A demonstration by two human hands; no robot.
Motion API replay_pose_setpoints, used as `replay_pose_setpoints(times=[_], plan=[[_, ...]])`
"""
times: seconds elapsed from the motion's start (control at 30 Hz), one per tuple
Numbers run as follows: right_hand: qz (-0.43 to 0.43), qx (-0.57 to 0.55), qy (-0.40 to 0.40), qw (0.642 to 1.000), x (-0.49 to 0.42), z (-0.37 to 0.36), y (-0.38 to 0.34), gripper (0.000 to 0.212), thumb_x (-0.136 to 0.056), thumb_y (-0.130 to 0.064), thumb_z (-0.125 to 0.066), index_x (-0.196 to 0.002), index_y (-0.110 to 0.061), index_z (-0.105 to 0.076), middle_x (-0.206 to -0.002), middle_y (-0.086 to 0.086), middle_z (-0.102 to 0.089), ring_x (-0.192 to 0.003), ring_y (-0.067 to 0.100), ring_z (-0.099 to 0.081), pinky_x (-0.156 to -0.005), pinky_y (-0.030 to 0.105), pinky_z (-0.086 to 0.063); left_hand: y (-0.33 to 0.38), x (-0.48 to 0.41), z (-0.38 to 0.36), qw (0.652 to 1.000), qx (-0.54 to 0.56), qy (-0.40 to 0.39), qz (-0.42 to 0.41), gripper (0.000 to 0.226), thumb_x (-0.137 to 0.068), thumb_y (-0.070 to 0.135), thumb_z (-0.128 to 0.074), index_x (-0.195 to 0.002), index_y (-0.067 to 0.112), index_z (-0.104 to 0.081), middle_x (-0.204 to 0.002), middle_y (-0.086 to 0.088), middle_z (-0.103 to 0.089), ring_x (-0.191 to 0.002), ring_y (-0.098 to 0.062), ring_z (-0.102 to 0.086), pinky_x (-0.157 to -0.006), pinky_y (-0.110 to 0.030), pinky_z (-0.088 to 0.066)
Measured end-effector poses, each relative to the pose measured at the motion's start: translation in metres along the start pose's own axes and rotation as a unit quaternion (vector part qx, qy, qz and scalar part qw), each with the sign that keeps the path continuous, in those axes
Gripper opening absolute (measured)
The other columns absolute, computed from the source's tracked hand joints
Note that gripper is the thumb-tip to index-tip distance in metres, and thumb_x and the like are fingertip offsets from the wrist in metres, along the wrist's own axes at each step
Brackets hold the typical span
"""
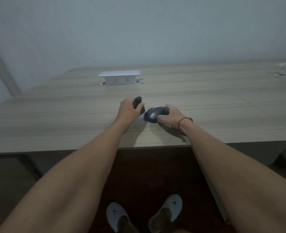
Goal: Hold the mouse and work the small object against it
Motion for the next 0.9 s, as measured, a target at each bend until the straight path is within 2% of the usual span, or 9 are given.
replay_pose_setpoints(times=[0.1,0.17,0.23,0.37,0.47,0.67,0.73,0.83,0.9], plan=[[-0.038,0.001,-0.008,0.999,0.002,-0.008,0.002,0.088,-0.06,-0.051,-0.083,-0.13,-0.015,-0.044,-0.121,0.001,-0.053,-0.107,0.02,-0.05,-0.087,0.035,-0.044,0.009,-0.002,0.009,0.998,0.037,0.047,-0.004,0.03,-0.09,0.027,-0.062,-0.081,-0.001,-0.065,-0.077,-0.013,-0.066,-0.071,-0.024,-0.057,-0.064,-0.028,-0.04],[-0.044,0.014,0.013,0.999,-0.011,-0.013,0.009,0.109,-0.033,-0.078,-0.078,-0.124,-0.023,-0.049,-0.12,-0.002,-0.058,-0.107,0.02,-0.054,-0.092,0.041,-0.048,0.02,-0.004,0.01,0.994,0.082,0.065,-0.017,0.029,-0.09,0.027,-0.063,-0.085,-0.001,-0.068,-0.08,-0.012,-0.07,-0.074,-0.024,-0.063,-0.066,-0.031,-0.048],[-0.046,0.028,0.038,0.998,-0.019,-0.017,0.014,0.111,-0.024,-0.087,-0.068,-0.116,-0.025,-0.05,-0.115,0.0,-0.06,-0.103,0.022,-0.057,-0.09,0.045,-0.051,0.026,-0.005,0.001,0.995,0.09,0.046,-0.024,0.028,-0.09,0.027,-0.063,-0.085,0.001,-0.069,-0.082,-0.012,-0.071,-0.076,-0.024,-0.065,-0.068,-0.031,-0.051],[-0.027,0.061,0.103,0.992,-0.005,-0.01,-0.002,0.105,-0.044,-0.076,-0.069,-0.128,-0.018,-0.046,-0.128,0.007,-0.055,-0.116,0.028,-0.053,-0.097,0.046,-0.048,0.015,-0.006,-0.011,1.0,0.005,0.019,-0.022,0.025,-0.092,0.026,-0.06,-0.076,0.006,-0.057,-0.076,-0.009,-0.058,-0.069,-0.022,-0.051,-0.063,-0.028,-0.035],[-0.013,0.068,0.097,0.993,-0.005,-0.01,-0.006,0.097,-0.055,-0.066,-0.076,-0.132,-0.017,-0.044,-0.132,0.007,-0.052,-0.121,0.028,-0.05,-0.1,0.047,-0.045,-0.001,-0.007,-0.011,0.999,-0.04,-0.004,-0.018,0.023,-0.092,0.025,-0.059,-0.079,0.006,-0.06,-0.077,-0.008,-0.055,-0.071,-0.025,-0.052,-0.065,-0.028,-0.036],[0.012,0.076,0.067,0.995,-0.005,-0.016,-0.009,0.081,-0.046,-0.069,-0.07,-0.11,-0.023,-0.052,-0.112,0.0,-0.059,-0.103,0.024,-0.056,-0.092,0.047,-0.048,0.016,-0.007,0.0,0.996,0.054,0.066,-0.029,0.029,-0.091,0.026,-0.061,-0.077,0.001,-0.061,-0.072,-0.01,-0.06,-0.065,-0.02,-0.052,-0.058,-0.025,-0.036],[0.02,0.057,0.054,0.997,-0.004,-0.016,-0.008,0.086,-0.048,-0.063,-0.072,-0.119,-0.02,-0.05,-0.121,0.004,-0.058,-0.11,0.026,-0.054,-0.096,0.048,-0.047,0.011,-0.005,-0.005,0.998,0.034,0.052,-0.03,0.027,-0.091,0.026,-0.061,-0.078,0.002,-0.06,-0.075,-0.011,-0.061,-0.069,-0.024,-0.055,-0.061,-0.026,-0.037],[0.022,0.061,0.037,0.997,-0.002,-0.015,-0.007,0.103,-0.057,-0.057,-0.076,-0.142,-0.016,-0.035,-0.143,0.007,-0.045,-0.127,0.029,-0.044,-0.104,0.048,-0.041,-0.01,-0.002,-0.012,1.0,-0.003,0.02,-0.007,0.026,-0.091,0.027,-0.06,-0.085,0.002,-0.064,-0.084,-0.016,-0.065,-0.078,-0.031,-0.062,-0.067,-0.034,-0.048],[0.029,0.069,0.032,0.997,-0.003,-0.017,-0.008,0.101,-0.06,-0.058,-0.077,-0.142,-0.016,-0.036,-0.143,0.006,-0.045,-0.128,0.028,-0.044,-0.105,0.046,-0.04,-0.012,0.0,-0.012,1.0,0.0,0.013,-0.009,0.027,-0.091,0.029,-0.06,-0.082,0.003,-0.062,-0.085,-0.016,-0.066,-0.077,-0.03,-0.061,-0.069,-0.037,-0.051]])
Point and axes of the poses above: each hand's wrist, its own x-axis away from the middle knuckle, its own z-axis out of the back of the hand, y = z × x, the point moved 8 cm from there along -x, towards the middle knuckle
